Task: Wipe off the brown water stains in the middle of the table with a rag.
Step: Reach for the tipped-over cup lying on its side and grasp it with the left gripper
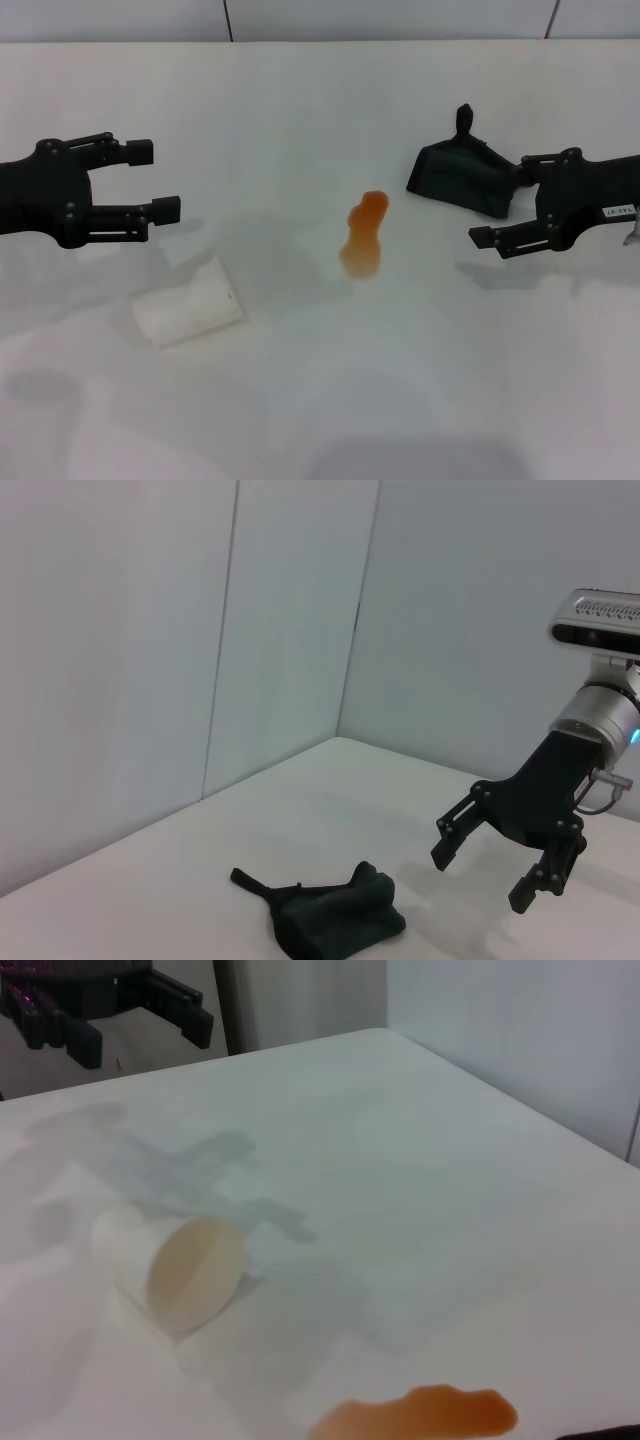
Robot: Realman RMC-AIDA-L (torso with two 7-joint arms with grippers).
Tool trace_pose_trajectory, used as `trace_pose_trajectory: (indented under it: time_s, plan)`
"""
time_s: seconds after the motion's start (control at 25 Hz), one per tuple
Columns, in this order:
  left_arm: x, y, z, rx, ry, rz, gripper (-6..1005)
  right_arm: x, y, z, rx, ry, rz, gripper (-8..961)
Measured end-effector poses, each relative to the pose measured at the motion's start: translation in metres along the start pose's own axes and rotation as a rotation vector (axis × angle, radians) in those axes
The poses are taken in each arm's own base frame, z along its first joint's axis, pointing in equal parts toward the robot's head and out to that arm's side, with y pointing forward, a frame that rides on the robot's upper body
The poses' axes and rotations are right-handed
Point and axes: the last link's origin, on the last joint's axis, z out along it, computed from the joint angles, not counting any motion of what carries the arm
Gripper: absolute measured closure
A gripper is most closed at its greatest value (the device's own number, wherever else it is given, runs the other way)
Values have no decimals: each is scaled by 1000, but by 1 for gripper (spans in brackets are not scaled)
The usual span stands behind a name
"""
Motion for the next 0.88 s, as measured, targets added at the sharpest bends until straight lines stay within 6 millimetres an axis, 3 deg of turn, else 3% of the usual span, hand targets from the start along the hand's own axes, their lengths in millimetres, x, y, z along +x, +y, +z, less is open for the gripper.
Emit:
trace_pose_trajectory:
  time_s: [0.88]
  plan:
    - [3,-3,-6,15,-7,-17,108,0,0,0,-1,0,1,132]
